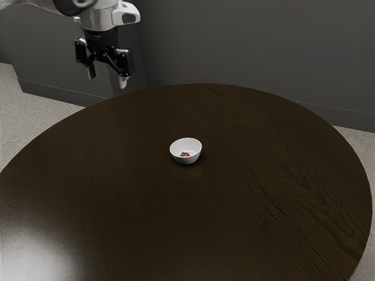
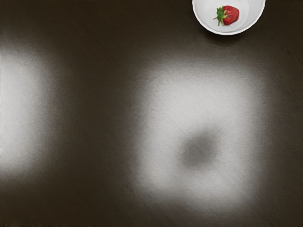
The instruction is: Take strawberry from the bowl
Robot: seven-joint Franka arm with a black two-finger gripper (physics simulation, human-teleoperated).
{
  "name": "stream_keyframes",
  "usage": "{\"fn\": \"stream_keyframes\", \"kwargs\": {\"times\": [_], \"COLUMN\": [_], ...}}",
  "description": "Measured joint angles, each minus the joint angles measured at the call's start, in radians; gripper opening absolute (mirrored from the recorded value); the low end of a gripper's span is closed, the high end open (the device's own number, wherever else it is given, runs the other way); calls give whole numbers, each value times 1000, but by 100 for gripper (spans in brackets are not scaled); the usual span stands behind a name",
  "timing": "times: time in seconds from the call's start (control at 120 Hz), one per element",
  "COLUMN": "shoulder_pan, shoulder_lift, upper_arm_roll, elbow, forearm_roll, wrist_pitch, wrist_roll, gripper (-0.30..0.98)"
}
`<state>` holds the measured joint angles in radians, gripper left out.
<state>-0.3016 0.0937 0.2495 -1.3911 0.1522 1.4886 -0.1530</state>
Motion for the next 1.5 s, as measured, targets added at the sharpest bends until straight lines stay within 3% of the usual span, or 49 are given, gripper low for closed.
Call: {"fn": "stream_keyframes", "kwargs": {"times": [0.175, 0.308, 0.5, 0.617, 0.725, 0.933, 1.067, 1.5], "shoulder_pan": [4, 1, 2, 2, 2, 3, 13, 34], "shoulder_lift": [37, 77, 205, 275, 348, 426, 486, 613], "upper_arm_roll": [-1, -3, -4, -29, -36, -33, -31, -38], "elbow": [-46, -162, -142, -82, -13, 43, 90, 158], "forearm_roll": [2, -28, -155, -186, -193, -174, -162, -166], "wrist_pitch": [29, 139, 272, 326, 357, 391, 410, 475], "wrist_roll": [-22, -34, -48, -60, -71, -87, -95, -114], "gripper": [69, 69, 69, 69, 65, 39, 28, 24]}}
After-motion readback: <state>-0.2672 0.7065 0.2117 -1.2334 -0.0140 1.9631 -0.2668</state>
